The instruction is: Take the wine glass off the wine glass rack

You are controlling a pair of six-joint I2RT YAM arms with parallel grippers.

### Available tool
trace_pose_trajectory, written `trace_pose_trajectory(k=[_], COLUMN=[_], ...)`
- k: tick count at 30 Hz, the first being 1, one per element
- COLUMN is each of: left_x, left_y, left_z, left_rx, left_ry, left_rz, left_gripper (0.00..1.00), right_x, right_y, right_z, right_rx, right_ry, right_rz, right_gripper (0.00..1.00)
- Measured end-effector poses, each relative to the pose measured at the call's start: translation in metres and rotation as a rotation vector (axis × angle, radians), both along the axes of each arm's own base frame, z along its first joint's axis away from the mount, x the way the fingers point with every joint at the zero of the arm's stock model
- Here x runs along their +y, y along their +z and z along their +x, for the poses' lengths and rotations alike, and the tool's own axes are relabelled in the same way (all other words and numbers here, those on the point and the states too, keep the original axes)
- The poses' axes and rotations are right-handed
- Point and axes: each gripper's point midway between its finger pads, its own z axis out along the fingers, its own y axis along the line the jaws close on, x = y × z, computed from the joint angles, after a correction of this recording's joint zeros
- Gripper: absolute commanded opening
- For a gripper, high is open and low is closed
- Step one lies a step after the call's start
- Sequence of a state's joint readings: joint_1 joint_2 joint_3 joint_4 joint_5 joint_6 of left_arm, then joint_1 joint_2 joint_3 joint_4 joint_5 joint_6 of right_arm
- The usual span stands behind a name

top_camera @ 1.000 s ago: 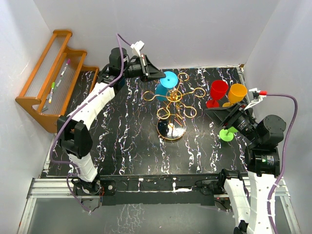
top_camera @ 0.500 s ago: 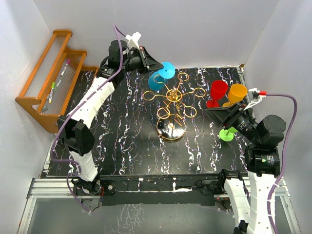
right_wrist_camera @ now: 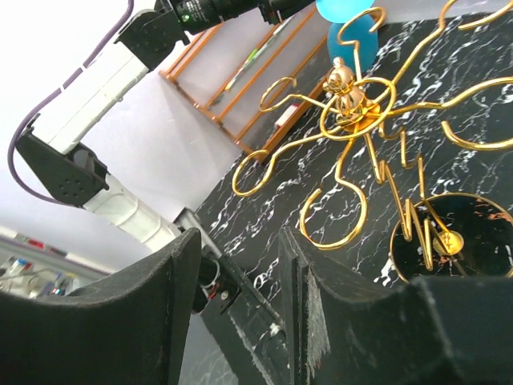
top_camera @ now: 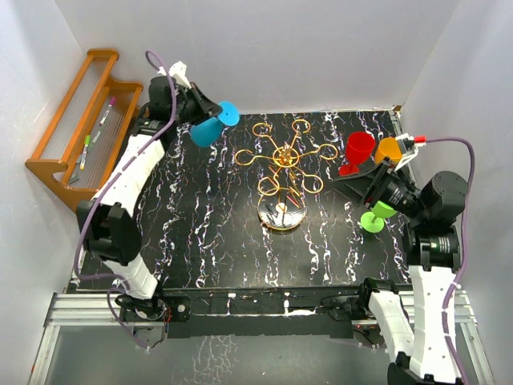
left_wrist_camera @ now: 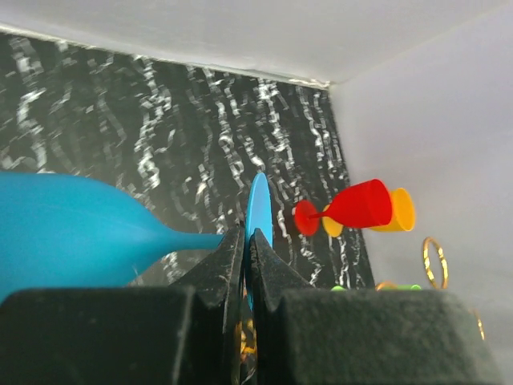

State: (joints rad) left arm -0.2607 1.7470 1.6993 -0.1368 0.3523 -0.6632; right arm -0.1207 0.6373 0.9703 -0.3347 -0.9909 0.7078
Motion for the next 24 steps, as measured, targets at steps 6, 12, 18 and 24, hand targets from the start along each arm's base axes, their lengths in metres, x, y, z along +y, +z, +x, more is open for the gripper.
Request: trace_pose_trajectory(k=[6, 12, 18, 24], left_x=[0.040, 0.057, 0.066, 0.051], left_y=[0.034, 0.162, 0.221, 0.205], left_z=[-0.058, -0.174, -0.285, -0.311], left_rx=[-0.090, -0.428, -0.640, -0.578], left_ry=[0.064, 0.022, -0.083, -0.219], left_rz=[0.036, -0.060, -0.153, -0.183], left_gripper=[0.00, 0.00, 0.00, 0.00], right_x=[0.008, 0.023, 0.059, 0.141], right_y=[0.016, 0.046, 0.077, 0.104], right_z=[0.004, -0.003, -0.028, -0.074], right_rx=[0.007, -0.041, -0.103, -0.181], right_ry=[0.124, 0.275, 0.511, 0.821], right_rz=[0.000, 0.008, 0.026, 0.032], right_gripper=[0.47, 0.52, 0.54, 0.55])
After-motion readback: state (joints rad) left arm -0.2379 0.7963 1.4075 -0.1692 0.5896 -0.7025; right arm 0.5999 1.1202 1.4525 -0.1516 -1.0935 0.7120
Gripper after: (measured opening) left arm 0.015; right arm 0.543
